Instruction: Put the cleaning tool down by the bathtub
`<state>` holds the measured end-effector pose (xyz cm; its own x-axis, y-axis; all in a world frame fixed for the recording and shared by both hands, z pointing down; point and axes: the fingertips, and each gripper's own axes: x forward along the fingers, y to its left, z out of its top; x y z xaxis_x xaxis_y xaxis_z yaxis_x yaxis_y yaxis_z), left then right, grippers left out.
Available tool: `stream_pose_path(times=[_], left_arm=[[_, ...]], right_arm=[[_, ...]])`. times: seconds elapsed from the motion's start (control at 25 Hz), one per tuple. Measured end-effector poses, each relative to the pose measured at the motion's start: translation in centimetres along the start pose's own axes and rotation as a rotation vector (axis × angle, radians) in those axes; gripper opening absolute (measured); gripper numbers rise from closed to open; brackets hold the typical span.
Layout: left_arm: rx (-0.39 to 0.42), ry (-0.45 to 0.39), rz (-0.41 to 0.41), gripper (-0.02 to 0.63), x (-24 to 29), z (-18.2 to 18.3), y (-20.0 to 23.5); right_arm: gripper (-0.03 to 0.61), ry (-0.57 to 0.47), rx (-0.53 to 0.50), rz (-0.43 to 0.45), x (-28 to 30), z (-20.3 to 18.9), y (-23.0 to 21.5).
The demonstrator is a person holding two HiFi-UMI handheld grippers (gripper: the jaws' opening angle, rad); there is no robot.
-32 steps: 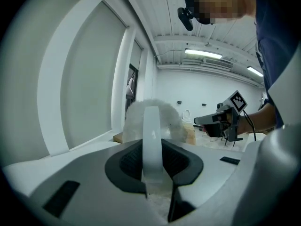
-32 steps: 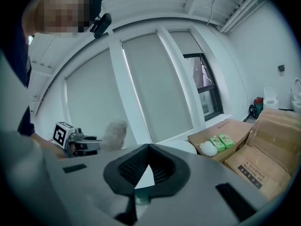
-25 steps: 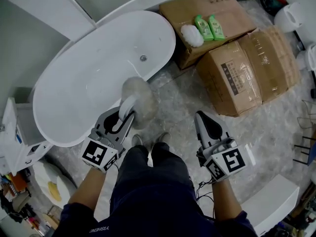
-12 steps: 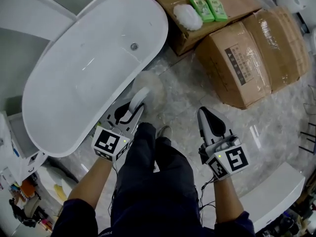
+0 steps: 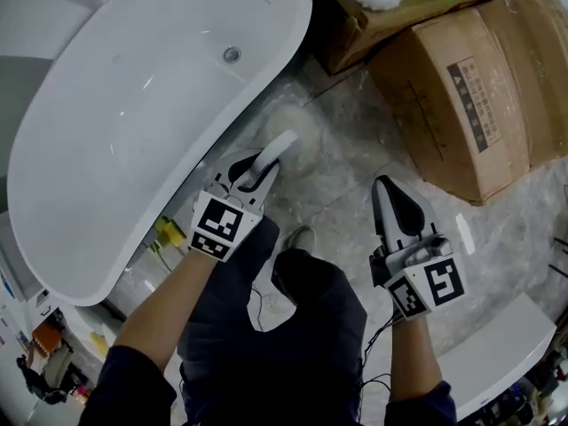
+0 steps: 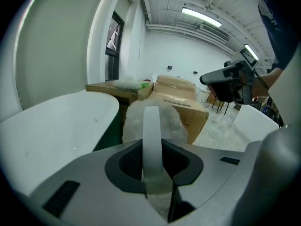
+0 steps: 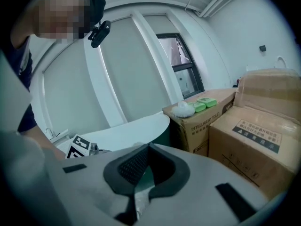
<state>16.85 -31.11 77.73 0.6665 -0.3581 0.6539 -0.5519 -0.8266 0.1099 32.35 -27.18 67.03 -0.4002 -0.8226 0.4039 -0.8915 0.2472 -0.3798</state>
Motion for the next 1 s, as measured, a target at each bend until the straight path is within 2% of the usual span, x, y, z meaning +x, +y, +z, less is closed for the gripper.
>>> stream_pose_path(times=[0.2,0.52,0.8,0.96,1.0], left_arm=[[0.023,0.102,0.012,0.106,7.7,-8.6,2.2],[0.043,0.331,0.018,0.106,17.1,-22.3,4.3],[0.062,0.424,0.022,0.106,21.9,-28.8,5.1],[0.065,0.466,0.04,0.11,23.9,-31.4,5.3],[0.063,0.471,0.042,0.142,24.1,-31.7,5.4]], right_arm=[[0.005,0.003,0.005,-0.001,3.8,-6.3,-2.9],[0.005,0.049,0.026,-0.023,6.8,-14.5,-6.5],[0.005,0.062,0.054,-0.029,8.4,-19.2,-7.7],[0.005,0.072,0.066,-0.031,8.9,-20.4,-8.3],[0.005,0.074,0.066,-0.033,8.9,-20.5,-8.3]])
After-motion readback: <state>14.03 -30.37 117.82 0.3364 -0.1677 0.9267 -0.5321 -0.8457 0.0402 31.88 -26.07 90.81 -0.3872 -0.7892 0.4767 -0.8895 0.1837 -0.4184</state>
